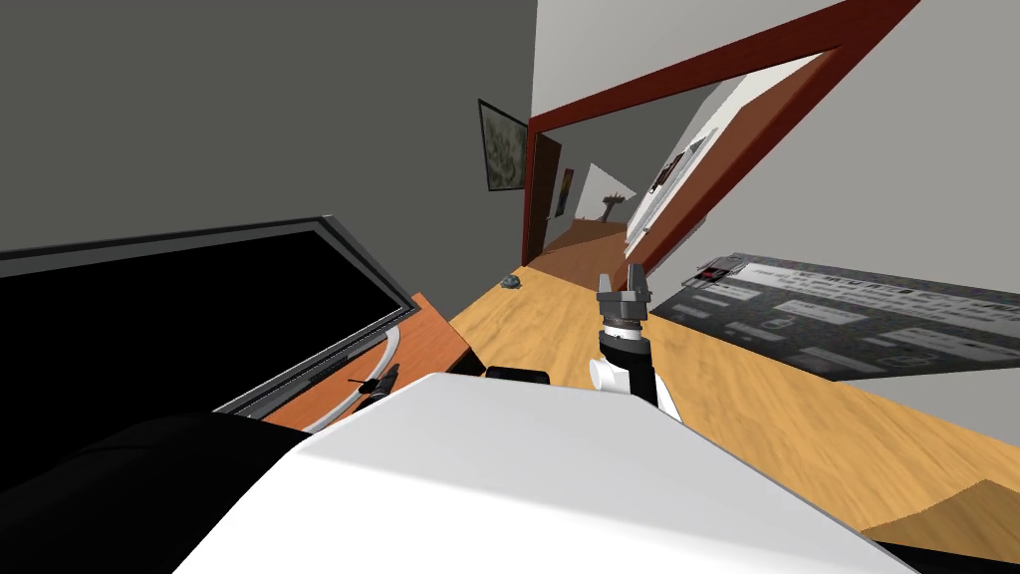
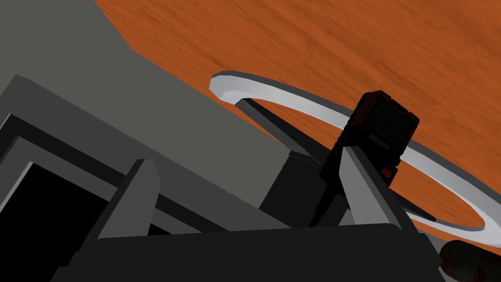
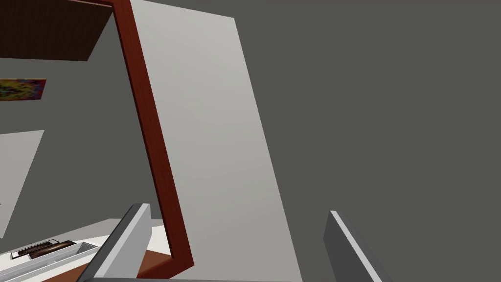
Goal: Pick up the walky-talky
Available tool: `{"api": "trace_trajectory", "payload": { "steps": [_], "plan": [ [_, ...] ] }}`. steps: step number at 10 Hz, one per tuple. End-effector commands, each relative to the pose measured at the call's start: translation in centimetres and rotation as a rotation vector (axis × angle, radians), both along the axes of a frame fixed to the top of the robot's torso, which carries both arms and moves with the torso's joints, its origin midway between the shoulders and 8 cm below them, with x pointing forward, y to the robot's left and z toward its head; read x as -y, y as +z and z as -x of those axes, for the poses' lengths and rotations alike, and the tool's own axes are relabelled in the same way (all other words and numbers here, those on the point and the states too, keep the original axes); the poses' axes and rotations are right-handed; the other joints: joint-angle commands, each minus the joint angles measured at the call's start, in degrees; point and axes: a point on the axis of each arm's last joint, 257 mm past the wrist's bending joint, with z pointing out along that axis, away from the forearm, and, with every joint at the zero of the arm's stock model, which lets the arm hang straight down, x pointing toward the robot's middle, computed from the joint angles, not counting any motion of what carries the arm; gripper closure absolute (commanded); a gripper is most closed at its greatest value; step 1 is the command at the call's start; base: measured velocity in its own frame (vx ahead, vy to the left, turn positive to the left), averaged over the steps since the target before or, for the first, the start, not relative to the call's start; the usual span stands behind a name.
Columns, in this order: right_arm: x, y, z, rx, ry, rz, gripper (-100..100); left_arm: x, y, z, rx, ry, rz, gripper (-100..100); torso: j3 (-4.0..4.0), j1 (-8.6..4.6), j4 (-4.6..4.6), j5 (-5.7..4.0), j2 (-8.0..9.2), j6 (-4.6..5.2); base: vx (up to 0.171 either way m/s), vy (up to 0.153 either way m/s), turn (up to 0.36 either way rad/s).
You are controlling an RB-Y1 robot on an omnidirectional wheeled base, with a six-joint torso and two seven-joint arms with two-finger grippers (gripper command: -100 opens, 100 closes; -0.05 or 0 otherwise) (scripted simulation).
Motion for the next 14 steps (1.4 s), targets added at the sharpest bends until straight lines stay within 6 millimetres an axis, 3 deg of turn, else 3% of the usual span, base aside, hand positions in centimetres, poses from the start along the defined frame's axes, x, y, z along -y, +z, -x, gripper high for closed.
{"api": "trace_trajectory", "payload": {
  "steps": [1, 2, 3, 5, 6, 8, 9, 11, 14],
  "plan": [
    [0.0, 0.0, 0.0, 0.0, 0.0, 0.0, 0, -0.4, -0.6, 1.1, -0.029, 0.015, -0.001, -100, 0.0, 0.0, 0.0, 0.0, 0.0, 0.0, 0.048, -0.004, -0.052],
    [0.0, 0.0, 0.0, 0.0, 0.0, 0.0, 0, -1.5, -1.1, 3.2, -0.074, 0.042, -0.006, -100, 0.01, 0.01, 0.0, 0.01, 0.03, -0.01, 0.05, -0.006, -0.101],
    [0.0, 0.0, 0.0, 0.0, 0.0, 0.0, 0, -1.5, -1.1, 3.2, -0.074, 0.042, -0.006, -100, 0.02, 0.01, 0.01, 0.0, 0.03, 0.0, 0.045, 0.003, -0.048],
    [0.0, 0.0, 0.0, 0.0, 0.0, 0.0, 0, -3.5, -1.7, 7.3, -0.157, 0.092, -0.016, -100, 0.02, 0.06, 0.01, 0.01, 0.03, 0.01, 0.061, 0.012, -0.103],
    [0.0, 0.0, 0.0, 0.0, 0.0, 0.0, 0, -3.5, -1.7, 7.3, -0.157, 0.092, -0.016, -100, -0.01, 0.09, 0.0, 0.02, -0.02, -0.01, 0.065, 0.017, -0.028],
    [0.0, 0.0, 0.0, 0.0, 0.0, 0.0, 0, -5.2, -1.9, 10.8, -0.226, 0.133, -0.026, -100, 0.0, 0.09, 0.0, 0.02, 0.0, -0.01, 0.056, 0.02, -0.063],
    [0.0, 0.0, 0.0, 0.0, 0.0, 0.0, 0, -5.2, -1.9, 10.8, -0.226, 0.133, -0.026, -100, 0.0, 0.14, 0.0, 0.03, 0.01, -0.01, 0.035, 0.021, -0.034],
    [0.0, 0.0, 0.0, 0.0, 0.0, 0.0, 0, -7.4, -1.5, 15.5, -0.316, 0.188, -0.043, -100, 0.02, 0.14, 0.01, 0.02, 0.04, -0.01, 0.055, 0.056, -0.064],
    [0.0, 0.0, 0.0, 0.0, 0.0, 0.0, 0, -7.8, -1.3, 16.0, -0.326, 0.195, -0.046, -100, 0.08, 0.15, 0.03, 0.05, 0.16, -0.02, 0.015, 0.039, -0.005]
  ]
}}
